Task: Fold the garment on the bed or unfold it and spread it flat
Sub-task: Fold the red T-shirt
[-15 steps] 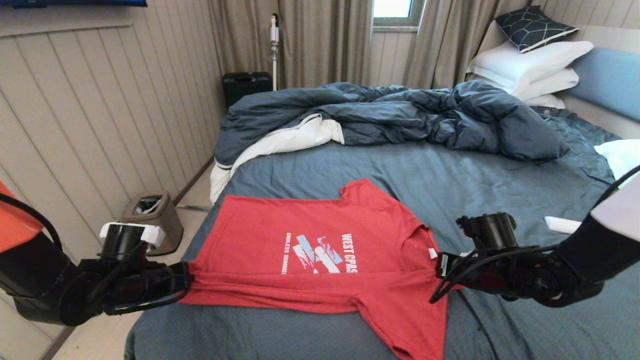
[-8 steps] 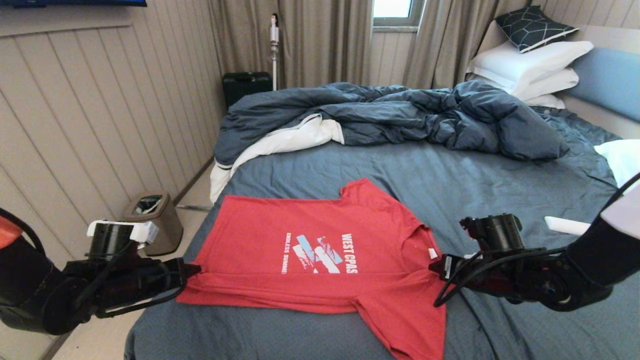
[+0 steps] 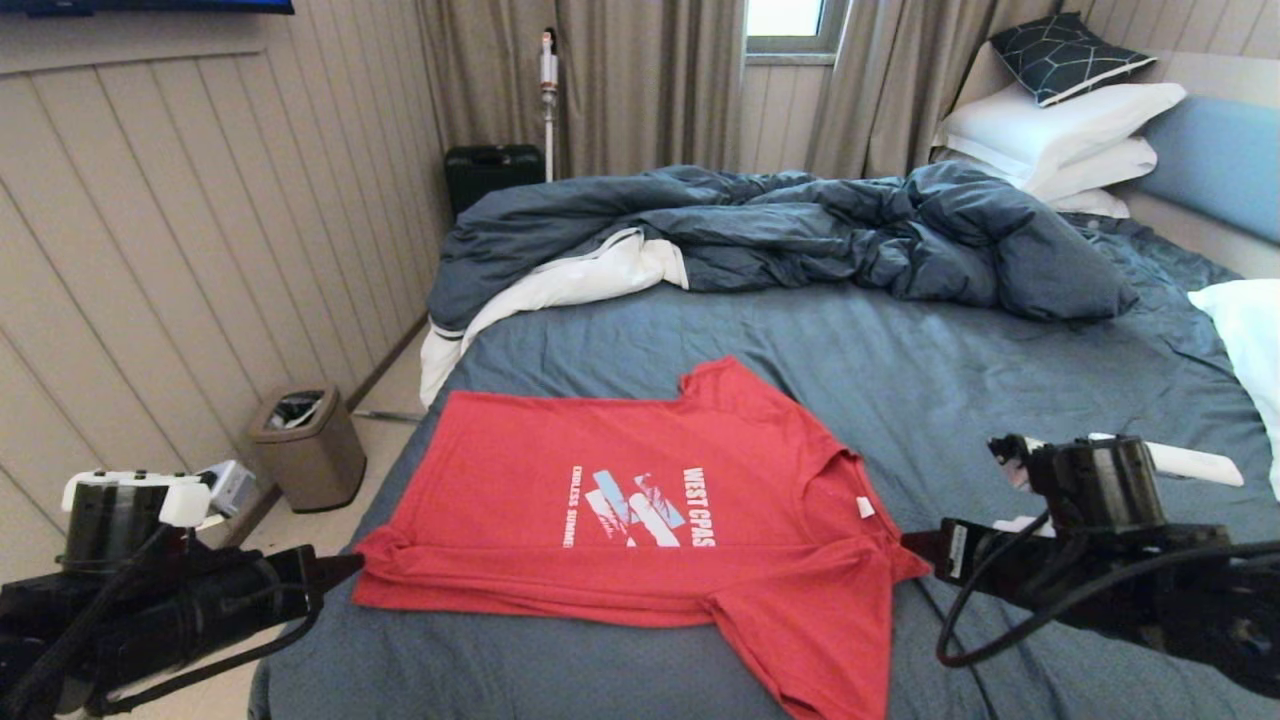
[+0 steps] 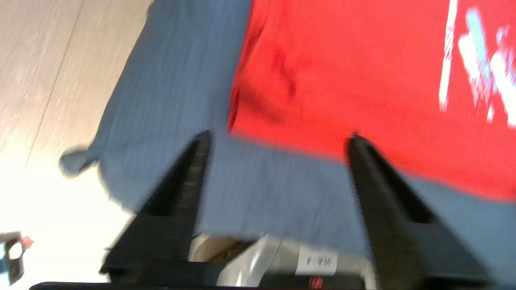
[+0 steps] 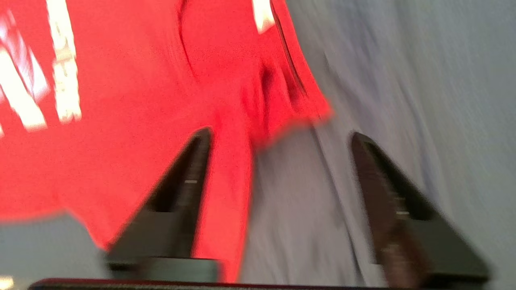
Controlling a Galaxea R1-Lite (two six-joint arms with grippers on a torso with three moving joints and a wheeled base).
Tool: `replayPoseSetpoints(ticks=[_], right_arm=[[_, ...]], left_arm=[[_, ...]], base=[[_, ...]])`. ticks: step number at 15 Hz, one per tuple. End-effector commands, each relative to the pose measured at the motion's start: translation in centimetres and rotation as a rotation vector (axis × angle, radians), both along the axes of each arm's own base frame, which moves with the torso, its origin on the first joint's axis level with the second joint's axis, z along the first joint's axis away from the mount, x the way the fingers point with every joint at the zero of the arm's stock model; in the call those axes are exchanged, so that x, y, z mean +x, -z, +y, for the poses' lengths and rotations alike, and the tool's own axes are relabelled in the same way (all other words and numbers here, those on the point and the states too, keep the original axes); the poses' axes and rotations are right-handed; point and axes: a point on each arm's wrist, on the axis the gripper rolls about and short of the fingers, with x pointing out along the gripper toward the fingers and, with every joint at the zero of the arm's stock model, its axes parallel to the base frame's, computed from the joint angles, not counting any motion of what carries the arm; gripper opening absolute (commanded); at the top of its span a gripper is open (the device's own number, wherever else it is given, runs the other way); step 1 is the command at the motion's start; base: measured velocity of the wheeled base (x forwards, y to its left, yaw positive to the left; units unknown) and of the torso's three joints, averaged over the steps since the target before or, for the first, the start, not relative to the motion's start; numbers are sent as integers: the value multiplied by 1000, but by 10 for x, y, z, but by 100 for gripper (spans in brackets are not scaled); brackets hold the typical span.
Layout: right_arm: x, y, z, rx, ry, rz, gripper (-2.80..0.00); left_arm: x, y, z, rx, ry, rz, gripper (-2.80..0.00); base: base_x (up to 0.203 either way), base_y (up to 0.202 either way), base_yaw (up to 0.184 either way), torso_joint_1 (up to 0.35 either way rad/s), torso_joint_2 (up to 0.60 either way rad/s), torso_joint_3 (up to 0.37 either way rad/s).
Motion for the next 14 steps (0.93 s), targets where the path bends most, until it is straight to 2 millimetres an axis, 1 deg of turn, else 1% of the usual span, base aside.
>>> replayPoseSetpoints(ticks=[1,3,4,5,6,8,10,13,14], right_arm=[[-24,-8,-3,-4,-10,-28,-280],[-42,1,-4,-35,-43,18,-280],[-48,6,-4,-44,-51,48,-280],[-51,12,-4,-50,-60,77,-280],[-52,15,-3,-51,-66,91,-280],[-51,23,3,-55,-98,129,-280],[-48,28,10,-58,-131,158,-280],[-48,33,24,-67,-195,180,-280],[-48,34,26,-70,-208,185,0]], left_arm=[[-24,-4,2,-2,2,-23,-280],[-46,-5,5,-2,2,-42,-280],[-57,-4,6,-3,1,-45,-280],[-72,1,7,-1,-2,-29,-280],[-80,1,8,-3,-2,-37,-280],[-86,-1,8,-31,-16,-58,-280],[-85,0,7,-46,-25,-49,-280],[-80,-4,7,-52,-20,-98,-280],[-80,-5,7,-51,-17,-107,-280]], base=[[0,0,0,0,0,0],[0,0,0,0,0,0],[0,0,0,0,0,0],[0,0,0,0,0,0],[0,0,0,0,0,0],[0,0,0,0,0,0],[0,0,0,0,0,0],[0,0,0,0,0,0],[0,0,0,0,0,0]])
